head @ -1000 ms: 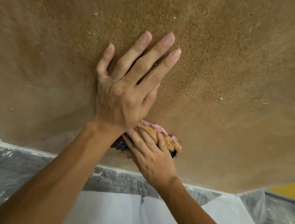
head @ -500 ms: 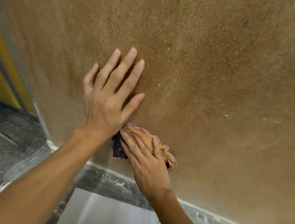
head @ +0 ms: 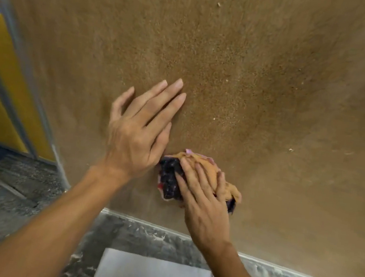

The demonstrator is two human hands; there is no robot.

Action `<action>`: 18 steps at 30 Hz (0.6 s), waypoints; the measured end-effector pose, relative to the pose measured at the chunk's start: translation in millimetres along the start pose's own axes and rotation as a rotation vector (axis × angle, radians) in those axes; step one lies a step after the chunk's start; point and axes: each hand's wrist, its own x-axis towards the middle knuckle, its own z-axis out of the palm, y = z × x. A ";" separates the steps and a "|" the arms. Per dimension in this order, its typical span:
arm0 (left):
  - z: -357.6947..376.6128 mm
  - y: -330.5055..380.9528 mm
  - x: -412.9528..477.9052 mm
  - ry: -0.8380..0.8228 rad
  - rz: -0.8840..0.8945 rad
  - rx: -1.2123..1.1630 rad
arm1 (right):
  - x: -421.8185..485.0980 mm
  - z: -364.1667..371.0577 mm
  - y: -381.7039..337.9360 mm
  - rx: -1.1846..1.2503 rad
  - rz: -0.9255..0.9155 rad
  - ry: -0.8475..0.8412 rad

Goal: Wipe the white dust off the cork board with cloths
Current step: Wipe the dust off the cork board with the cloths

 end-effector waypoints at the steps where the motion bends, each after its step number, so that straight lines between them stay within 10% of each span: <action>1: 1.2 -1.0 -1.5 0.007 -0.002 -0.004 | 2.1 -7.8 4.6 0.022 0.125 0.059; 7: 7.1 -20.3 -9.5 0.129 -0.157 -0.010 | 72.3 -40.6 4.1 0.046 0.310 0.310; 13: 11.1 -29.4 -14.4 0.140 -0.192 -0.066 | 31.2 -19.1 -9.0 -0.160 -0.153 -0.123; 18: 6.9 -21.7 -14.5 0.143 -0.214 -0.115 | 54.4 -57.5 11.0 -0.100 0.264 0.113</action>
